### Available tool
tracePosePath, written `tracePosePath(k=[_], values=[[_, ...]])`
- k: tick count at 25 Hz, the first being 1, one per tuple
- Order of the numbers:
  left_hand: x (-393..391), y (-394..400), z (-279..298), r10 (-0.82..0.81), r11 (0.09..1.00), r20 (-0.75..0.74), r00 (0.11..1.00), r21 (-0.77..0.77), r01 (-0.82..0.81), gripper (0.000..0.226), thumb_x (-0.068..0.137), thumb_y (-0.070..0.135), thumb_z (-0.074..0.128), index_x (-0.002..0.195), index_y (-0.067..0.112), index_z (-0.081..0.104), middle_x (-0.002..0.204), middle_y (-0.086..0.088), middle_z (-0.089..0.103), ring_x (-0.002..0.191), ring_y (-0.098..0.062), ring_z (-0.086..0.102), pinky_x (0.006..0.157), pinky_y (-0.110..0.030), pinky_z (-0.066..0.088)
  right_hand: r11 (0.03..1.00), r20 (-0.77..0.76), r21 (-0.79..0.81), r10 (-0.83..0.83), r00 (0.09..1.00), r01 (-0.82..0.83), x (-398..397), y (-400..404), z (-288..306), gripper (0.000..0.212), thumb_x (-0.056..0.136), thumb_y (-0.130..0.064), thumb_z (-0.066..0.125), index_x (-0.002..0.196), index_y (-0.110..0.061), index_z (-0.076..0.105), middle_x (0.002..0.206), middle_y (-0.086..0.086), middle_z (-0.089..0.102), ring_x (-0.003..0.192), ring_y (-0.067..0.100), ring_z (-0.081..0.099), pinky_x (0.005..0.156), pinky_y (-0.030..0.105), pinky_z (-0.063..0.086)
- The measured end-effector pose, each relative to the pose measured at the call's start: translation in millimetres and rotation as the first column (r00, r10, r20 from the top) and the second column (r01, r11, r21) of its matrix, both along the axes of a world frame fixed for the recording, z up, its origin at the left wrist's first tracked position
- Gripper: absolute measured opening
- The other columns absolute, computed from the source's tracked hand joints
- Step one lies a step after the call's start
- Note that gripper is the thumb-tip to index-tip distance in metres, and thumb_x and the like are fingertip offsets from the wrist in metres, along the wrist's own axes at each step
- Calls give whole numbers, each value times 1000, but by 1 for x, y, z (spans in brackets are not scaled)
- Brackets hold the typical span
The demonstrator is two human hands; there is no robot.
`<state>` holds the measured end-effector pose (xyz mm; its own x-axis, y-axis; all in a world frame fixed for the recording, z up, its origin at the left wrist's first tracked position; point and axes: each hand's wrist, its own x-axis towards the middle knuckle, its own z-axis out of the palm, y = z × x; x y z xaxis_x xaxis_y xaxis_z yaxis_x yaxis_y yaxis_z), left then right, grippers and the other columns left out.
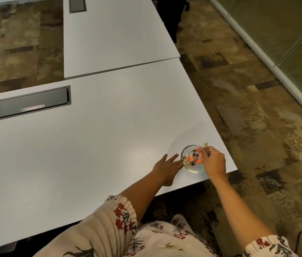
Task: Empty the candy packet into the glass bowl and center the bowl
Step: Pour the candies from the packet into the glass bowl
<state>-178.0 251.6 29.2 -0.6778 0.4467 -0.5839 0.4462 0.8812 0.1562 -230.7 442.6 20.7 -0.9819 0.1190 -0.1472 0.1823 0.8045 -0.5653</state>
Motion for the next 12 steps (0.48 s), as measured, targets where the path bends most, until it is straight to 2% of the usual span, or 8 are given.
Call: tracePosePath(k=[7,12], values=[[4,-1,-2,2,1000,-7,1000,0,-2,94,93,13,65,162,18,1,171,0,-3,157,-22,-12,126,-49,2,997,-69,-23,-71,995,70,4,-4,8,42,94,-32,62,123,-2,65,106,18,74,93,33,72,80,42,61],[3,-2,-4,-4,1000,-6,1000,-2,4,95,93,14,66,162,17,2,171,-1,-3,157,-22,-11,126,-49,2,994,-88,-75,-80,993,73,7,-8,12,37,92,-22,67,123,-3,65,111,18,73,98,34,71,84,44,60]])
